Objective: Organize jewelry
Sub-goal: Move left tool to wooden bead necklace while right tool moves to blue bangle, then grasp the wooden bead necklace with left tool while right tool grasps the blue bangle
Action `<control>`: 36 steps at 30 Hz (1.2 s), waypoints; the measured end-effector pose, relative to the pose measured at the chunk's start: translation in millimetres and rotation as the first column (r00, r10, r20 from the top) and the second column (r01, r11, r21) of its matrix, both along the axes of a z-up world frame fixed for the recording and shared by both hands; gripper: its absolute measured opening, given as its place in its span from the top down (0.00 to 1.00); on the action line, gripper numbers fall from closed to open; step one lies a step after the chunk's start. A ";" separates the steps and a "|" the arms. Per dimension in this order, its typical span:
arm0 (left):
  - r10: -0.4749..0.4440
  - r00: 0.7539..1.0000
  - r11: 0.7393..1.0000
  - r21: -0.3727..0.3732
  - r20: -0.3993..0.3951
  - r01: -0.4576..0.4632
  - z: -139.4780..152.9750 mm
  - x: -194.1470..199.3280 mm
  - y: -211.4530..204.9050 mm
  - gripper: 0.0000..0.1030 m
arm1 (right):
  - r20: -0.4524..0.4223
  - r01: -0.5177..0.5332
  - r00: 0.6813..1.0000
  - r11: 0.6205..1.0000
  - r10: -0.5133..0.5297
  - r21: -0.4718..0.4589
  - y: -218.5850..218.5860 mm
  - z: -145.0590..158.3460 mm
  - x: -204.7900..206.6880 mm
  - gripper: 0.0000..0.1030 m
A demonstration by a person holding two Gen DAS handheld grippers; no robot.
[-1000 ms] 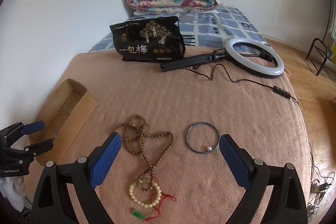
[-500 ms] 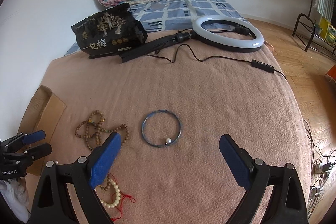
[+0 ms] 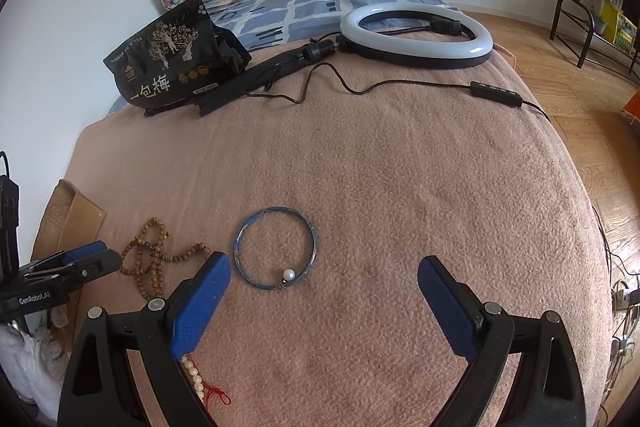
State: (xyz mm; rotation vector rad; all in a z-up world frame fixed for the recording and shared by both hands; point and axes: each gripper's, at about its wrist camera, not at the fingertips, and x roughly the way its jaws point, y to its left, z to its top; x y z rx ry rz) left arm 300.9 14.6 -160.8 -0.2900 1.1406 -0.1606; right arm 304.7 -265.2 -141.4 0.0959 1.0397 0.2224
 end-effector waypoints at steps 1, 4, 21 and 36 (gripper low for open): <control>-0.002 1.000 1.000 0.000 -0.003 0.002 -2.1 4.7 -0.1 0.25 | 0.001 0.001 1.000 1.000 -0.001 -0.002 -0.4 -0.3 0.9 0.07; -0.013 1.000 1.000 0.016 -0.022 0.013 -10.9 16.8 -1.0 0.25 | 0.000 0.005 1.000 1.000 -0.005 -0.003 -2.6 -1.8 3.3 0.07; -0.096 0.993 0.991 0.092 -0.065 0.102 -32.8 12.6 -33.0 0.25 | -0.071 -0.027 0.997 0.999 0.028 0.027 2.2 -23.7 26.9 0.07; -0.068 0.998 0.973 0.219 -0.003 0.067 -38.4 -1.9 -35.8 0.58 | -0.124 -0.153 0.982 0.986 0.144 -0.062 52.9 -40.9 44.2 0.07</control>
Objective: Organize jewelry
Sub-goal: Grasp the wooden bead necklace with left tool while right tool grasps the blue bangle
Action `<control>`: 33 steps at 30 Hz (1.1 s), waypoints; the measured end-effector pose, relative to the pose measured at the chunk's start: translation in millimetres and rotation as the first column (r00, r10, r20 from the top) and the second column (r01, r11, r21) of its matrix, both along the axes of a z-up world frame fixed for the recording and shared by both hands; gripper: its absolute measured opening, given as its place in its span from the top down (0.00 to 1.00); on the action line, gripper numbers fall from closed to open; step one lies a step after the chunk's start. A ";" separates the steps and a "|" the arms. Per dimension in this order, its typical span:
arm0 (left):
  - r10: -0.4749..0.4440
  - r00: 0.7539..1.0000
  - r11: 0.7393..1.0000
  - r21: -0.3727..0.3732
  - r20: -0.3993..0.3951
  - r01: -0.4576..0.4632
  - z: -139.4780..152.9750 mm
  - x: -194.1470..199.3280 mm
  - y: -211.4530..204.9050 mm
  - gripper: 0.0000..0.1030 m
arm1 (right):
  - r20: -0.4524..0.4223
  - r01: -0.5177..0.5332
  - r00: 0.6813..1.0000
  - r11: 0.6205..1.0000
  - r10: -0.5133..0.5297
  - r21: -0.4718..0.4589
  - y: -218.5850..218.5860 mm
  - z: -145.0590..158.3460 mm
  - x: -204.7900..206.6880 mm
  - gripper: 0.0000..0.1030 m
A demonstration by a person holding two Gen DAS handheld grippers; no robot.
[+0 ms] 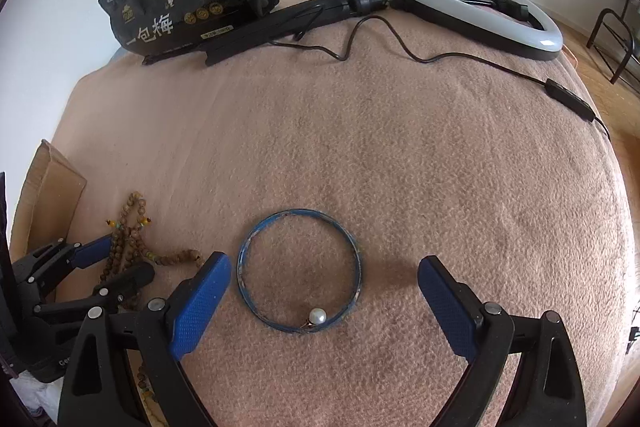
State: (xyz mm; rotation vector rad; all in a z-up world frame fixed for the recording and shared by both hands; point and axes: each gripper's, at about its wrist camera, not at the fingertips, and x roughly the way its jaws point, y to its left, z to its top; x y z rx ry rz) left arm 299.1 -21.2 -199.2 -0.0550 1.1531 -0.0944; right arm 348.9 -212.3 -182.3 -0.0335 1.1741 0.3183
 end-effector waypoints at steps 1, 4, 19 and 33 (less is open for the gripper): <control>0.004 1.000 1.000 -0.005 0.002 -0.004 0.2 -0.1 2.7 0.62 | -0.002 -0.014 1.000 1.000 0.014 -0.009 3.5 -0.9 -0.2 0.07; 0.011 1.000 1.000 -0.009 0.011 -0.011 1.1 -3.1 10.4 0.73 | -0.014 -0.046 0.999 0.999 0.046 -0.028 10.9 -4.0 0.3 0.07; 0.030 0.999 0.998 -0.062 0.014 -0.029 4.2 -8.3 23.0 0.88 | -0.022 -0.120 0.993 0.983 0.118 -0.137 33.3 -12.3 -1.5 0.28; 0.035 0.999 0.991 -0.133 0.033 -0.030 27.2 -22.8 29.4 0.89 | 0.018 -0.080 0.996 0.994 0.082 -0.079 20.3 8.4 -7.7 0.28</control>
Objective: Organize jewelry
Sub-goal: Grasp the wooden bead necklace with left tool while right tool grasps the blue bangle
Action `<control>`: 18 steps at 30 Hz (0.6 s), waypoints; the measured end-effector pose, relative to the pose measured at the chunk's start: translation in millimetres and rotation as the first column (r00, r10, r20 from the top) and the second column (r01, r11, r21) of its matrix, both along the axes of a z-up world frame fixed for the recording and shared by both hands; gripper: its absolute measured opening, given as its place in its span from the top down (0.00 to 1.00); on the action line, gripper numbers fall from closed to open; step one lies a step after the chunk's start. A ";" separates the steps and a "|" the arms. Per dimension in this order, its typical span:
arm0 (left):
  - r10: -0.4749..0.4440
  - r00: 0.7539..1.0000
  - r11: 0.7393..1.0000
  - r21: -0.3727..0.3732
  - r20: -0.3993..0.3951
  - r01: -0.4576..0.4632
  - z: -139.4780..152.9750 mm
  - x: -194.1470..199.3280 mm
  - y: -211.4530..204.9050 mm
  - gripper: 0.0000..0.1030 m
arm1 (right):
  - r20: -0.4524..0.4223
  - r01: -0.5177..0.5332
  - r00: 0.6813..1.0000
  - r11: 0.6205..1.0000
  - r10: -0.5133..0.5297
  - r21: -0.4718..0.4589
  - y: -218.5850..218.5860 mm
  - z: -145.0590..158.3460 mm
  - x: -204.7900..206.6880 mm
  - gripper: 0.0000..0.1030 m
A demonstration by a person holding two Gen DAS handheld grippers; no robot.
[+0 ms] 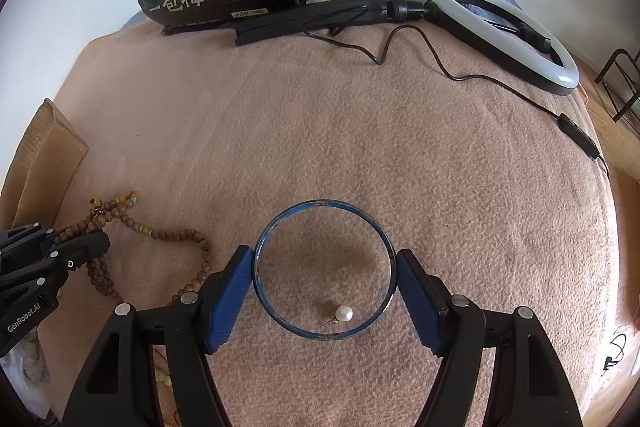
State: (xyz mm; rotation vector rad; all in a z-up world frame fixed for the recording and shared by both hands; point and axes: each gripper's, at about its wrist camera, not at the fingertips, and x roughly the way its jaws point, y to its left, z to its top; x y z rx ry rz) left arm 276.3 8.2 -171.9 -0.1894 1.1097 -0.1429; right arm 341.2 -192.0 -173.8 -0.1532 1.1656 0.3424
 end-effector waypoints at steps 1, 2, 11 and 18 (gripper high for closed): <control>-0.002 1.000 1.000 -0.005 0.006 0.002 3.5 -1.9 -0.1 0.89 | 0.004 0.001 1.000 1.000 -0.001 0.005 -1.5 2.6 -1.3 0.28; -0.005 1.000 1.000 -0.010 0.012 0.005 7.6 -3.7 -0.2 0.89 | 0.009 0.002 1.000 1.000 -0.002 0.009 -2.1 5.2 -2.8 0.28; -0.029 0.997 0.999 -0.028 0.070 0.031 43.8 -21.5 -4.3 0.90 | 0.042 0.001 0.999 0.999 -0.003 0.050 -5.4 32.5 -17.8 0.28; -0.029 0.995 0.998 -0.050 0.099 0.034 66.5 -35.1 -2.6 0.90 | 0.069 0.005 0.998 0.998 -0.010 0.065 -9.6 54.0 -32.1 0.28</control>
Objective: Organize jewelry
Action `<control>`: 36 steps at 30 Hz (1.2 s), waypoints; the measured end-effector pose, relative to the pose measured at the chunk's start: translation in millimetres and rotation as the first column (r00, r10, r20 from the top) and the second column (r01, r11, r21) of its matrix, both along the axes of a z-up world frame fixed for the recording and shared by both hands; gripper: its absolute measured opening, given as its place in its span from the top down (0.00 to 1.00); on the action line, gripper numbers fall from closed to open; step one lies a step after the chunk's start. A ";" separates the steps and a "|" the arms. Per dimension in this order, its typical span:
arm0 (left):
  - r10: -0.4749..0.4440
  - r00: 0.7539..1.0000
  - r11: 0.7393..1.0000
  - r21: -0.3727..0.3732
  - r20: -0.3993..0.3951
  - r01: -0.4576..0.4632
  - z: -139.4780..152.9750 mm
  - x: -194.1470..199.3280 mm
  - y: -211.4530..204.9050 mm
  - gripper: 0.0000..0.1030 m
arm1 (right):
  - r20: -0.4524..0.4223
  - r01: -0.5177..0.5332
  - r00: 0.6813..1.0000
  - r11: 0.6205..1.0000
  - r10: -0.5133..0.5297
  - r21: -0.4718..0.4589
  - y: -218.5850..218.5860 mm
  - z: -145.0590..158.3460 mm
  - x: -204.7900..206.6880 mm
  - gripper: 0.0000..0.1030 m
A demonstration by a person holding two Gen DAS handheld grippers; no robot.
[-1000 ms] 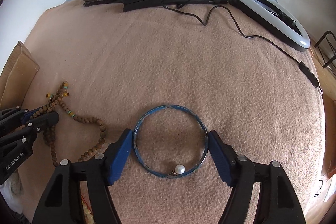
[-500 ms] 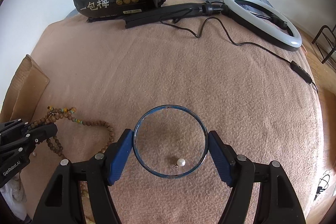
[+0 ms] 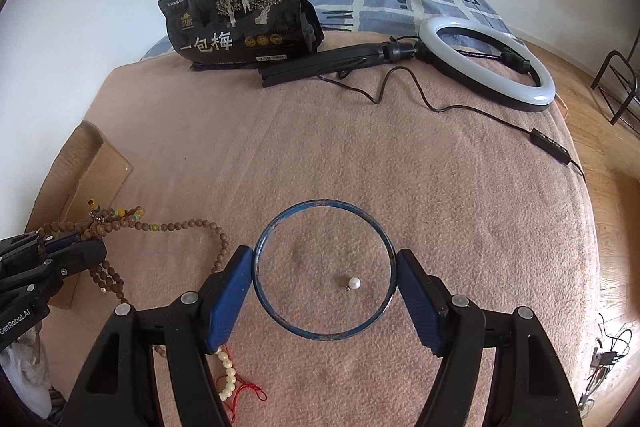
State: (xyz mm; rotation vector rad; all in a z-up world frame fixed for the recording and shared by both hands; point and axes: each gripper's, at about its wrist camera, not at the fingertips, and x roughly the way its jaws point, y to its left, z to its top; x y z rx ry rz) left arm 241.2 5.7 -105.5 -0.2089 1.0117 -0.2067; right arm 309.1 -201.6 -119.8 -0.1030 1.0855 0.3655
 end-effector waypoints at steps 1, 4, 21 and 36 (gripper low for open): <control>0.001 1.000 1.000 -0.005 0.006 -0.001 4.4 -2.3 0.8 0.90 | 0.004 0.000 1.000 1.000 0.000 0.001 -0.6 3.4 -2.4 0.28; 0.003 1.000 1.000 -0.016 0.026 -0.003 18.1 -10.0 4.1 0.90 | 0.019 0.000 1.000 1.000 0.000 0.004 -1.5 13.9 -10.0 0.28; 0.047 0.990 0.998 -0.035 0.135 -0.043 84.2 -51.6 45.0 0.90 | 0.082 -0.038 0.996 0.999 0.035 0.034 12.3 63.2 -51.3 0.28; 0.158 0.968 0.987 -0.040 0.195 -0.154 112.7 -83.5 119.2 0.90 | 0.114 -0.123 0.987 0.990 0.114 0.073 68.7 87.9 -72.5 0.28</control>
